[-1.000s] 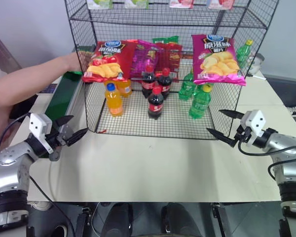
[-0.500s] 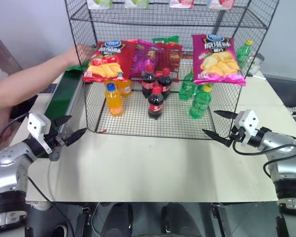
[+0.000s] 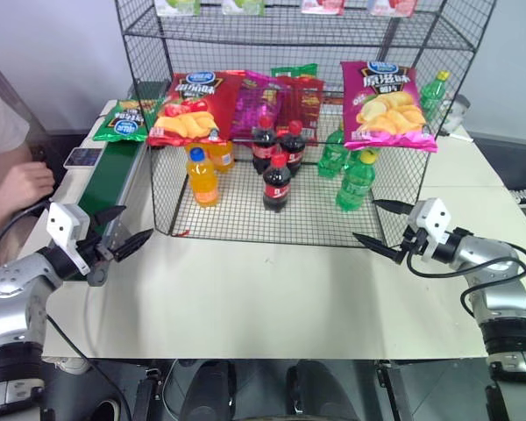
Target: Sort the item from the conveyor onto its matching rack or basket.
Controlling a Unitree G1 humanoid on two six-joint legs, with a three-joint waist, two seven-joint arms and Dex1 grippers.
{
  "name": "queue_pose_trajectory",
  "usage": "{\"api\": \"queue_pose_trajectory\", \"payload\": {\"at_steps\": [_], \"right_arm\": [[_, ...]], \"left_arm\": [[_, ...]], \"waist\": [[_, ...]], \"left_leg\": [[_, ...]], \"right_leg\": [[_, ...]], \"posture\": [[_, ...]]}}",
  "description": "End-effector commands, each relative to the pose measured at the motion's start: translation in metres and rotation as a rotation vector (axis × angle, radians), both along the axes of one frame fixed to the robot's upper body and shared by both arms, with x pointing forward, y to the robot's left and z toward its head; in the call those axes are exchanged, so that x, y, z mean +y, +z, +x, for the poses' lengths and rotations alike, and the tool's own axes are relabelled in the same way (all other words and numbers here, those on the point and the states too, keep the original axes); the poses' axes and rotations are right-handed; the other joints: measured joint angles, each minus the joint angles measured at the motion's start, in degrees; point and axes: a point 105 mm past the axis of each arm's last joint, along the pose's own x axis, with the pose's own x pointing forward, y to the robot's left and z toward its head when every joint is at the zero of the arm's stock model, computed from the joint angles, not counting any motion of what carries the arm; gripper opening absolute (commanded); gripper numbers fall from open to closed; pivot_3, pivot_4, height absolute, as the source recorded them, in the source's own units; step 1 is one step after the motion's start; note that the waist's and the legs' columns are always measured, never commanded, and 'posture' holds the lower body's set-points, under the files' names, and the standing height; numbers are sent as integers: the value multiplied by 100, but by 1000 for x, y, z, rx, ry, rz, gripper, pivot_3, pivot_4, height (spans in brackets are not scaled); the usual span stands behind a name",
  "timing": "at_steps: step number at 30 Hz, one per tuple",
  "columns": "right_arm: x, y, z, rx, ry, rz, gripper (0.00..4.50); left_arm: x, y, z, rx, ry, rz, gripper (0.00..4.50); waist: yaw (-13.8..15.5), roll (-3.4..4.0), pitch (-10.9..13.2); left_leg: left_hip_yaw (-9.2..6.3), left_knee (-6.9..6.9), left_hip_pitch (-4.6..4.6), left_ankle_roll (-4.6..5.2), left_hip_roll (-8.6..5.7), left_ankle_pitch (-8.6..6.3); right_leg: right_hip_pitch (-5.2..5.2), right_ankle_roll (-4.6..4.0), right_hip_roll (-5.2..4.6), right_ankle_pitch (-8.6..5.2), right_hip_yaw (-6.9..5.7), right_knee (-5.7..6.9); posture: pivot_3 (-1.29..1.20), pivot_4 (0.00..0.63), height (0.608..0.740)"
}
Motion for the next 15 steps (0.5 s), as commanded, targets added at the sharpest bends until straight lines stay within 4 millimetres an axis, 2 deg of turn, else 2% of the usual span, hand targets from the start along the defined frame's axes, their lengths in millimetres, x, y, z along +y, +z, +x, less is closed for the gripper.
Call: {"api": "queue_pose_trajectory", "payload": {"at_steps": [1, 11, 15], "right_arm": [[9, 17, 0, -53, 40, 10, 4438], [43, 30, -20, 16, 191, 114, 4438], [55, 24, -29, 59, 246, 100, 4438]], "left_arm": [[9, 22, -4, -100, 22, 42, 4500], [13, 29, -36, -107, 22, 87, 4500], [24, 28, -49, -126, 91, 167, 4500]], "waist": [[0, 0, 0], [-8, 0, 0], [-7, 0, 0]], "left_leg": [[0, 0, 0, 0, 0, 0], [0, -4, 0, 0, 1, 0], [-1, -5, 0, 1, 1, -1]], "right_leg": [[0, 0, 0, 0, 0, 0], [-1, 0, -6, 0, 1, -2], [0, -1, -7, -1, 1, -4]], "posture": [[0, 150, 739], [0, 150, 739], [0, 150, 739]]}}
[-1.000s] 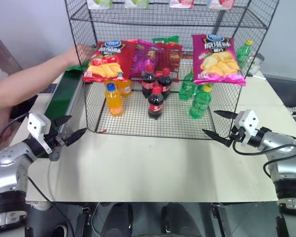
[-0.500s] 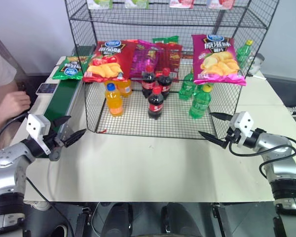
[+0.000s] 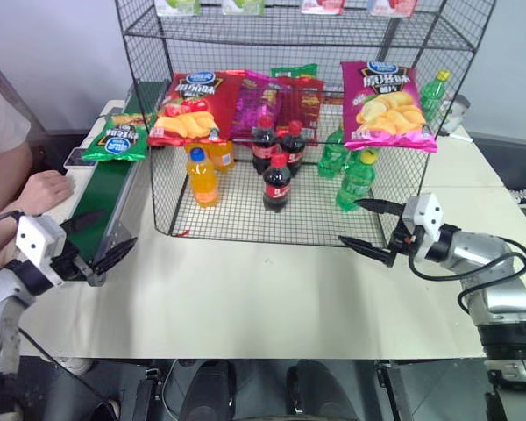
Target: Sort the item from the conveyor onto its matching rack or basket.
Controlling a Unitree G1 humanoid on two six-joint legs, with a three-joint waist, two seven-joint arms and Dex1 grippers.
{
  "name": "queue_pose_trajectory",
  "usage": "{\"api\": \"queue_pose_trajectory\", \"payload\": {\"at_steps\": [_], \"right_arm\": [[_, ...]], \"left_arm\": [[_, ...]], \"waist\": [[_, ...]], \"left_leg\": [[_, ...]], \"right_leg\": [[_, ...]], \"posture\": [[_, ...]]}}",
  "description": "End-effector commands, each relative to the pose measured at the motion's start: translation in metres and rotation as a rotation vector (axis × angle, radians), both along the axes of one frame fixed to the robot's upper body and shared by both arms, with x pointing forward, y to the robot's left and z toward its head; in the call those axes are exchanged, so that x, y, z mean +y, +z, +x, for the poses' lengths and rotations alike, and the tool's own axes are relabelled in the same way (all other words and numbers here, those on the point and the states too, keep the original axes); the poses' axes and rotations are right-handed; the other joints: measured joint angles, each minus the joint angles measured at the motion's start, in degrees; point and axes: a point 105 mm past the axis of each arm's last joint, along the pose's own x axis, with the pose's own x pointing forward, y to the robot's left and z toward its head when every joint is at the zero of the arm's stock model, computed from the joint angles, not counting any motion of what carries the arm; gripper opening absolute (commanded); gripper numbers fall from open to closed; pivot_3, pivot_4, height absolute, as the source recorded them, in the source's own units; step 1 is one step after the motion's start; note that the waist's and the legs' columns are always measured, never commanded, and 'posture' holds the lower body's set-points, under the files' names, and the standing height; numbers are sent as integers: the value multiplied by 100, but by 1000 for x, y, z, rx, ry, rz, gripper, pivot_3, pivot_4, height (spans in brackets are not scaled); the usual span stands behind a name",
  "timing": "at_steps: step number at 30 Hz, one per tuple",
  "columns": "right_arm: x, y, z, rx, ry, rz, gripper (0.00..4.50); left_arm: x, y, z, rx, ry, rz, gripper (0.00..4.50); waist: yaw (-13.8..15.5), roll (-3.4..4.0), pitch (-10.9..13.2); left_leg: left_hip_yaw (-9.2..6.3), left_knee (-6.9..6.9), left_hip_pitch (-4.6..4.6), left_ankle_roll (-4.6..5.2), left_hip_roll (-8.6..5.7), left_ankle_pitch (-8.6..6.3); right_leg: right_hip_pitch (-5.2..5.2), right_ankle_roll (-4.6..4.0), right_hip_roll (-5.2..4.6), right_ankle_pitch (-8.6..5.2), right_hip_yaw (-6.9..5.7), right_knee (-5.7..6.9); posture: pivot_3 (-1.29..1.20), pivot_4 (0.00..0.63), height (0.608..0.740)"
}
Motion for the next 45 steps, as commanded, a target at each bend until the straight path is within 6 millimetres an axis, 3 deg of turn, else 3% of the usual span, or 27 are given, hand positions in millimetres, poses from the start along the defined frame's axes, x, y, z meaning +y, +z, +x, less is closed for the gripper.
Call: {"api": "queue_pose_trajectory", "payload": {"at_steps": [1, 8, 13, 18, 27, 34, 45], "right_arm": [[10, 4, -8, 2, 49, 16, 4438], [19, 5, -17, 57, 123, 22, 4438], [40, 14, -22, 48, 208, 46, 4438], [63, 19, -18, 41, 253, 85, 4438], [78, 7, -31, 90, 369, 37, 4438], [81, 10, -27, 69, 347, 36, 4438], [78, 17, -21, 39, 303, 34, 4438]], "left_arm": [[11, 18, -10, -83, 61, 82, 4500], [35, 21, -15, -179, 202, 316, 4500], [53, 21, -23, -254, 263, 643, 4500], [64, 17, -35, -284, 273, 840, 4500], [74, 11, -36, -280, 297, 921, 4500], [78, 8, -27, -282, 297, 998, 4500], [73, -4, -19, -261, 279, 948, 4500]], "waist": [[1, 0, 0], [13, -1, 0], [-17, -1, 0], [-13, -1, -1], [1, -4, -3], [-9, -5, -3], [-10, -5, -3]], "left_leg": [[0, 0, 0, 0, 0, 0], [-1, -1, 0, 0, -3, 0], [-1, -8, 0, 1, -2, 0], [0, -11, 0, 1, -1, -1], [-2, -13, -7, 2, -3, -2], [-1, -15, -8, 2, -3, -2], [0, -19, -10, 2, -4, -2]], "right_leg": [[0, 0, -1, 0, 0, -2], [2, 0, -5, 0, -1, -4], [-2, -1, -4, 0, -2, -6], [-3, -2, -5, -1, -1, -6], [-4, -2, -15, 0, -8, -18], [-5, -2, -14, 0, -9, -19], [-9, -2, -15, 0, -11, -19]], "posture": [[0, 150, 739], [0, 150, 739], [0, 150, 739], [0, 150, 739], [0, 150, 739], [0, 150, 739], [0, 150, 739]]}}
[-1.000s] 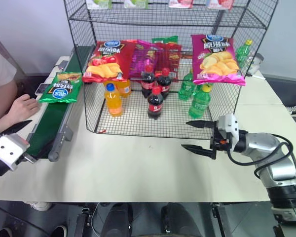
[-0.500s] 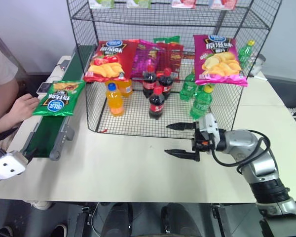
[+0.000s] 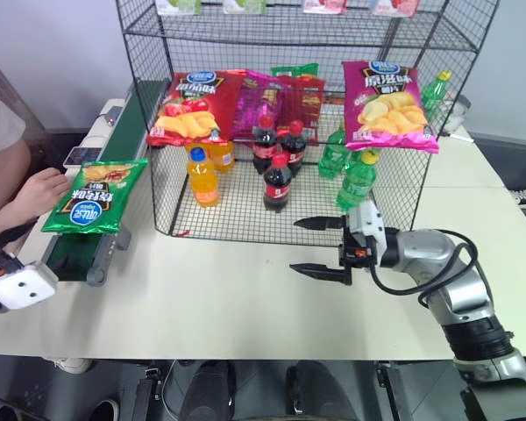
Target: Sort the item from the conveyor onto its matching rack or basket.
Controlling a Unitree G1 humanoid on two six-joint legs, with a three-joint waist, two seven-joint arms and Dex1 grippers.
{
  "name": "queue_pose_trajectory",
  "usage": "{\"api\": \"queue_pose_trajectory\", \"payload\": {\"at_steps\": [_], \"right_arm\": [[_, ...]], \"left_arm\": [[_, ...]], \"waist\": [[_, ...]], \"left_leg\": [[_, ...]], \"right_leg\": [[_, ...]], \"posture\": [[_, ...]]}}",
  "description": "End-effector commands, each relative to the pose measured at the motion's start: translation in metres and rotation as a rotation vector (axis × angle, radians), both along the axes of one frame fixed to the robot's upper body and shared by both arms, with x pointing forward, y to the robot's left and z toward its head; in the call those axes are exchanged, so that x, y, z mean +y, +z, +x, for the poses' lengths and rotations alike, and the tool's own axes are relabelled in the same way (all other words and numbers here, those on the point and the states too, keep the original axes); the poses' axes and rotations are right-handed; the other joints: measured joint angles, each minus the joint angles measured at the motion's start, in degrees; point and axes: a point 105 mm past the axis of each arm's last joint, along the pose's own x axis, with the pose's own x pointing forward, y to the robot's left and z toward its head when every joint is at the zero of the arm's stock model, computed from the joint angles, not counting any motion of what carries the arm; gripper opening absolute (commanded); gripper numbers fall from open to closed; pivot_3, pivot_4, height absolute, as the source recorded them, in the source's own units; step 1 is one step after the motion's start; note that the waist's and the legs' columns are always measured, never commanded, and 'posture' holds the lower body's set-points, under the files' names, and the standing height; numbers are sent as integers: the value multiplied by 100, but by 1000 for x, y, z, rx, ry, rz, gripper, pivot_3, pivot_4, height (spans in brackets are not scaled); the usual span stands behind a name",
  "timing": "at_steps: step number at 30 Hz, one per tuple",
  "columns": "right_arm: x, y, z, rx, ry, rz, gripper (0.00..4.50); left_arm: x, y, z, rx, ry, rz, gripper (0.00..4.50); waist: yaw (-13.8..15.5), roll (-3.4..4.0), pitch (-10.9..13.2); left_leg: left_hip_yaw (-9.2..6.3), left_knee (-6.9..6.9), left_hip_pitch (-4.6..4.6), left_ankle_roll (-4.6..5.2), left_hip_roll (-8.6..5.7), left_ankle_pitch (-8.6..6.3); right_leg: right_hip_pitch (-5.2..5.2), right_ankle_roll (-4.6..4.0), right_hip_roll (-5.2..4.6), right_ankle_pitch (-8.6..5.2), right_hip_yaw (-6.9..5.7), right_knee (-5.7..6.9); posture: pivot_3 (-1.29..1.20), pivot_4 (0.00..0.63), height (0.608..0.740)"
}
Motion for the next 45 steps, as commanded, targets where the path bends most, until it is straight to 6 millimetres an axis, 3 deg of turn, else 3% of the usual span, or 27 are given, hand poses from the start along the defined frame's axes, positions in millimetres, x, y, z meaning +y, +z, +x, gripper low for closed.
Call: {"api": "queue_pose_trajectory", "payload": {"at_steps": [1, 24, 27, 35, 37, 41, 45], "right_arm": [[0, 17, 1, -74, 1, 6, 4438], [-18, 23, 11, -114, -70, -13, 4438], [-19, 22, 11, -117, -77, -14, 4500], [-25, 20, 14, -130, -96, -21, 4500], [-25, 19, 14, -131, -97, -21, 4500], [-24, 15, 14, -127, -92, -19, 4500], [-26, 15, 17, -126, -93, -17, 4500]], "left_arm": [[-1, 5, 3, -23, -6, -4, 4500], [-12, -7, 17, 4, -39, -48, 4500], [-14, -9, 18, 11, -45, -59, 3692], [-15, -6, 21, 5, -50, -94, 30], [-15, -3, 22, -8, -52, -114, 30], [-23, 27, 21, -97, -91, -313, 30], [-50, 69, -6, 38, -307, -763, 30]], "waist": [[0, 0, 0], [11, 0, 0], [9, 0, 0], [10, -1, 0], [10, -1, 0], [9, -1, 0], [-41, -6, -1]], "left_leg": [[0, 0, 0, 0, 0, 0], [1, 2, 0, 0, -1, 0], [1, 2, 0, 0, -1, 0], [2, 4, 0, 0, -1, 0], [2, 4, 0, 0, -1, 0], [2, 5, 0, 0, -1, 0], [1, 6, -1, 0, 2, 0]], "right_leg": [[0, 0, 0, 0, 0, 0], [1, 1, 2, 1, -4, 3], [0, 1, 3, 1, -4, 5], [-1, 1, 3, 1, -4, 7], [-1, 1, 3, 1, -4, 7], [-1, 1, 3, 1, -4, 9], [-3, 1, 3, 1, -3, 9]], "posture": [[0, 150, 739], [0, 150, 739], [0, 150, 739], [0, 150, 739], [0, 150, 739], [0, 150, 739], [0, 150, 739]]}}
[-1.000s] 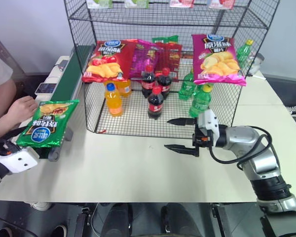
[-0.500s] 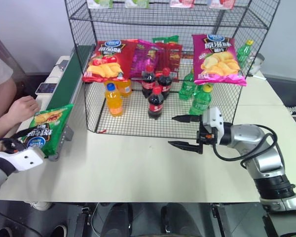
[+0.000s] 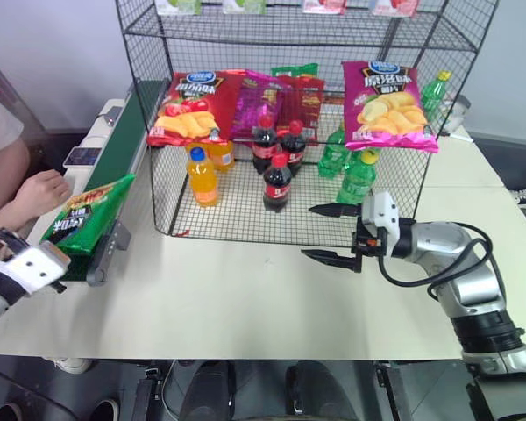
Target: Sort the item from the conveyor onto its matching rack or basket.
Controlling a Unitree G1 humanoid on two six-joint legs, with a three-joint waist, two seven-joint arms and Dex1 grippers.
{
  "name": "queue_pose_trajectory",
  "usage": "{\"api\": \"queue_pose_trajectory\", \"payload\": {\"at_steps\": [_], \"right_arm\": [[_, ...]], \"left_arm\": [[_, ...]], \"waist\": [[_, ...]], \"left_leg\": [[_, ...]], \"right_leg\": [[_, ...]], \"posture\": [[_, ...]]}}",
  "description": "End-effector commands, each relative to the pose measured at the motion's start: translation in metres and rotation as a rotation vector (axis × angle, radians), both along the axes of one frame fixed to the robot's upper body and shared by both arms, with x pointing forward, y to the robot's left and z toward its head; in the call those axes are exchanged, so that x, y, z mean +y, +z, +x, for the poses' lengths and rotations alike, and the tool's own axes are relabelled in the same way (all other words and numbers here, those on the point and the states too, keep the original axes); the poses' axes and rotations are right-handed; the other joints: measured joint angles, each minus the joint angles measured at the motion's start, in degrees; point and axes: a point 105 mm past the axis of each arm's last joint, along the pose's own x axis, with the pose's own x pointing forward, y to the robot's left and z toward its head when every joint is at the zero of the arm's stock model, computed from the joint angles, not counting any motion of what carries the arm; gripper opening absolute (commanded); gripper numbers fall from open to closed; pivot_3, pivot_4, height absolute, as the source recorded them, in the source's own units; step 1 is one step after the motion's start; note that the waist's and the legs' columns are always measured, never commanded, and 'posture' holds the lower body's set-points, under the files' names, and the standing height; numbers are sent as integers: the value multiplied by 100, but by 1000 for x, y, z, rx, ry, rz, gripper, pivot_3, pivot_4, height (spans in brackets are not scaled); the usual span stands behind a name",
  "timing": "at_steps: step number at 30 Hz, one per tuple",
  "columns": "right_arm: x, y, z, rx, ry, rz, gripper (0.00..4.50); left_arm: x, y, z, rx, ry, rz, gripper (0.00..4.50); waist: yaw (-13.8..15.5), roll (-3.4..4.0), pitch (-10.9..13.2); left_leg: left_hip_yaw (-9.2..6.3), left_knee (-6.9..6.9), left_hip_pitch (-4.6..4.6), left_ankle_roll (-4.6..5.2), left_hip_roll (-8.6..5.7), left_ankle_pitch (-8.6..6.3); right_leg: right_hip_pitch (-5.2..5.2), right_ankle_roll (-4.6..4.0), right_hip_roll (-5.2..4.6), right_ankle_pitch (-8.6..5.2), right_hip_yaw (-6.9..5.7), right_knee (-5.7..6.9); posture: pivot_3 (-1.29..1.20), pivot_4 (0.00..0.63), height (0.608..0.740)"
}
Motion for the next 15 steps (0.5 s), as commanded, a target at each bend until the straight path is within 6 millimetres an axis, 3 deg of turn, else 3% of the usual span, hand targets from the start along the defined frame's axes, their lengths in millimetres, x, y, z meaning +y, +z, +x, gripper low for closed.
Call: {"api": "queue_pose_trajectory", "payload": {"at_steps": [1, 5, 8, 12, 15], "right_arm": [[-5, 9, 3, -39, -7, 13, 4500], [-9, 9, 5, -35, -4, 22, 4500], [-9, 12, 4, 10, 16, 64, 4500], [-6, 21, -20, 253, 135, 207, 4500], [-1, 23, -43, 386, 231, 243, 4500]], "left_arm": [[-23, 52, -25, 43, -223, -350, 30], [-38, 80, -68, 302, -378, -651, 30], [-51, 87, -92, 513, -474, -835, 30], [-86, 91, -88, 565, -653, -998, 30], [-123, 78, -82, 672, -818, -1178, 30]], "waist": [[-74, -3, 0], [-156, 0, 4], [-137, 6, 7], [-61, 15, 12], [20, 17, 9]], "left_leg": [[0, 0, -2, -1, 3, 0], [-5, -2, 2, -2, 3, 0], [-5, -2, 11, -2, 1, 0], [-7, 0, 23, -1, -4, 0], [-10, 4, 22, 0, -5, 0]], "right_leg": [[-1, 0, -1, 0, 1, 0], [5, -2, -3, -1, 0, -6], [14, -4, 0, -2, -2, -4], [31, -3, 0, -2, -4, -4], [35, -3, -4, -2, -1, -9]], "posture": [[0, 150, 739], [0, 150, 739], [0, 150, 739], [0, 150, 739], [0, 150, 739]]}}
